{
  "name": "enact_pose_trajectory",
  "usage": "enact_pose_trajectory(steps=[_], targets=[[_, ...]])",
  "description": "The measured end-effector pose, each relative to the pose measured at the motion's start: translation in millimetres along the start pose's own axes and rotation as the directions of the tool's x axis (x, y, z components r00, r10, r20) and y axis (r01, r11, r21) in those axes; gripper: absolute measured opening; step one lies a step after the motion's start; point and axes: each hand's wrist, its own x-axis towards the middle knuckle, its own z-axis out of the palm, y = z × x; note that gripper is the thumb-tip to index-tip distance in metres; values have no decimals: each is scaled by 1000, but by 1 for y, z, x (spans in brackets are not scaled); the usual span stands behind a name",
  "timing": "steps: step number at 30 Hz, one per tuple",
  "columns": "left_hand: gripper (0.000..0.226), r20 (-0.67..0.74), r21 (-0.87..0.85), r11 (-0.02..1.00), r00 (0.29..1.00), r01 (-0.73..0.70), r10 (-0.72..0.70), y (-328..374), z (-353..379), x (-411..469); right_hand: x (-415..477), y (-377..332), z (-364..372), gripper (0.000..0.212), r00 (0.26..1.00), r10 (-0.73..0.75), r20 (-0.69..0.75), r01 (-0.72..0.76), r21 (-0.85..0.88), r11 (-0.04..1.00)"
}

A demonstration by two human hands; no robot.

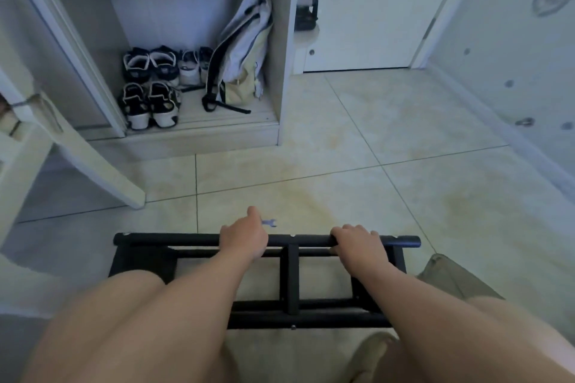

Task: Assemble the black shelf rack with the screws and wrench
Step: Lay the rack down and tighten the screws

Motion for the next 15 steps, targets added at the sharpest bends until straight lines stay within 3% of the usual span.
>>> enact_pose_trajectory(steps=[7, 15], targets=[[13, -274, -115, 993, 961, 11, -42, -8, -1, 3, 3, -16, -8, 16, 999, 22, 27, -24, 77, 997], [20, -309, -139, 990, 948, 35, -77, -9, 33, 45, 49, -2, 13, 19, 999, -31, 10, 30, 97, 995]])
